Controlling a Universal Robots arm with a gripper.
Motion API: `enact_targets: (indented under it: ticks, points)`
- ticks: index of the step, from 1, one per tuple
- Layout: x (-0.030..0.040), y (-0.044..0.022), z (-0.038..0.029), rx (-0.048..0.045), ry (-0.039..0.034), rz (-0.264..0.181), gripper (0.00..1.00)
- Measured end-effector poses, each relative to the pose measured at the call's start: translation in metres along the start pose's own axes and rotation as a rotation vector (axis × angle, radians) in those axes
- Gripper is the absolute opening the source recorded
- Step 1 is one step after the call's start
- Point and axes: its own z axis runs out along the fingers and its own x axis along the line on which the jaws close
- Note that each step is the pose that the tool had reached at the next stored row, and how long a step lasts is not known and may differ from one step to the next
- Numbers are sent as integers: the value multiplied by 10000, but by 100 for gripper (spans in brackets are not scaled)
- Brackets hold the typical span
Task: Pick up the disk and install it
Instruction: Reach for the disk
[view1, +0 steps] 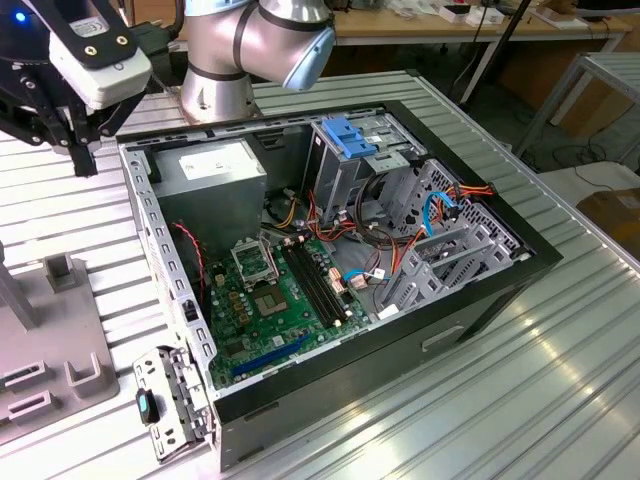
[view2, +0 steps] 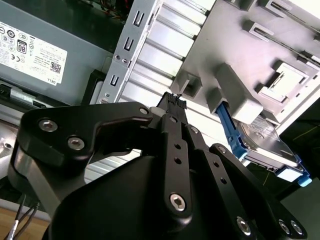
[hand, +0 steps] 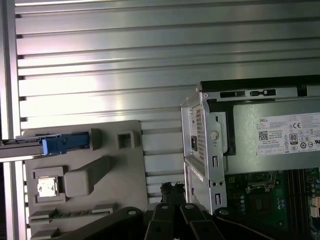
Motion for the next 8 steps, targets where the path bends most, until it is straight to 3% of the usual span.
enact_targets:
  ticks: [8]
  points:
    - [184,-14,-4,-1,-1,0,11]
